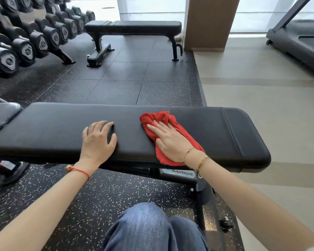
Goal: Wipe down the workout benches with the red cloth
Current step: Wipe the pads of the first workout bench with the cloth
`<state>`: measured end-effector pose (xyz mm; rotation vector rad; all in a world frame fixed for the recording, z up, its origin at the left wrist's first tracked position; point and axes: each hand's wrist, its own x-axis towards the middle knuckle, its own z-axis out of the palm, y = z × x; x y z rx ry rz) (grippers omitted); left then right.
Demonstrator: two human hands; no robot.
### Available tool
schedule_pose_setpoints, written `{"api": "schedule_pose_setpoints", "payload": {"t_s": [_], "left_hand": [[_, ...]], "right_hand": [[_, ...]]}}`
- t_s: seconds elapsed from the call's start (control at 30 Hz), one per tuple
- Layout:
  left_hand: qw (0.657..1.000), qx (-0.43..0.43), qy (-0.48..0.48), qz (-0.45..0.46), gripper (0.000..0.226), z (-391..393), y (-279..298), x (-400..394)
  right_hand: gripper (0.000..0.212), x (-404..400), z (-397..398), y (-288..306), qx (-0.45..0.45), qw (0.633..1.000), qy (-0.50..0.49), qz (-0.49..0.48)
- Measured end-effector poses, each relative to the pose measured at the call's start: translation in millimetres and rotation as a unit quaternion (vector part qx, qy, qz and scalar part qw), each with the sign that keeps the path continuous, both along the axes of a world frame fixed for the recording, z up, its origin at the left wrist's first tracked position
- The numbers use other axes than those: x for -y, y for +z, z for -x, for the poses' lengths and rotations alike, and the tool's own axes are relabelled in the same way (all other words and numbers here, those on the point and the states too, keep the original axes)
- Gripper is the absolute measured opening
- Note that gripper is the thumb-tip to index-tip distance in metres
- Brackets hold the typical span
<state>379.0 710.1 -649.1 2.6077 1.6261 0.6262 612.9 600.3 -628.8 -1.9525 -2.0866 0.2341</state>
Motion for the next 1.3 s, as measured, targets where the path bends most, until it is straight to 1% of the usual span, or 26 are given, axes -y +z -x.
{"api": "schedule_pose_setpoints", "payload": {"t_s": [0.1, 0.2, 0.3, 0.4, 0.5, 0.6, 0.77, 0.83, 0.9, 1.0, 1.1, 1.2, 1.3], "left_hand": [[1.000, 0.027, 0.001, 0.005, 0.051, -1.4, -1.8, 2.0], [0.999, 0.045, 0.006, -0.005, 0.049, -1.9, -2.6, 2.1], [0.998, 0.062, 0.011, -0.012, 0.047, -1.8, -4.3, 1.1], [0.997, 0.068, 0.009, -0.015, 0.046, -1.1, -6.5, 0.2], [0.998, 0.066, 0.007, -0.015, 0.046, 0.6, -6.9, -1.0], [0.998, 0.063, 0.004, -0.012, 0.047, 0.3, -7.5, -0.2], [0.998, 0.061, 0.012, -0.013, 0.048, -3.2, -8.0, 1.0], [0.998, 0.064, 0.014, -0.017, 0.047, -4.3, -7.2, 0.7], [0.997, 0.067, 0.015, -0.018, 0.046, -3.9, -7.1, -0.5], [0.998, 0.062, 0.016, -0.019, 0.045, -3.0, -8.5, -2.3], [0.997, 0.065, 0.013, -0.026, 0.044, -2.2, -10.2, -3.6], [0.997, 0.069, 0.012, -0.022, 0.044, -1.5, -11.3, -4.2], [0.998, 0.061, 0.013, -0.018, 0.046, -1.4, -11.1, -4.2]], "right_hand": [[0.055, -45.7, 0.4, 4.7, 0.007, 0.998, -0.056, 0.019], [0.055, -79.9, 15.0, 6.7, 0.015, 0.995, -0.101, 0.018], [0.056, -77.8, 41.8, 3.7, 0.015, 0.998, -0.055, 0.020], [0.058, -43.4, 63.8, -2.8, 0.011, 1.000, 0.018, 0.000], [0.059, -11.3, 57.9, -4.6, 0.014, 0.999, 0.041, -0.016], [0.058, -7.6, 30.6, -0.9, 0.012, 1.000, 0.001, -0.017], [0.056, -66.0, 11.2, 6.7, 0.026, 0.995, -0.096, 0.018], [0.056, -86.5, 22.9, 8.3, 0.018, 0.994, -0.105, 0.024], [0.056, -91.9, 43.0, 7.8, 0.019, 0.996, -0.082, 0.019], [0.058, -69.5, 68.5, 2.8, 0.025, 1.000, -0.018, -0.002], [0.058, -30.8, 67.3, -1.6, 0.026, 0.999, 0.014, -0.029], [0.059, -2.0, 42.4, -3.1, 0.031, 0.999, 0.000, -0.038], [0.058, -8.2, 10.7, -0.3, 0.032, 0.997, -0.060, -0.019]]}}
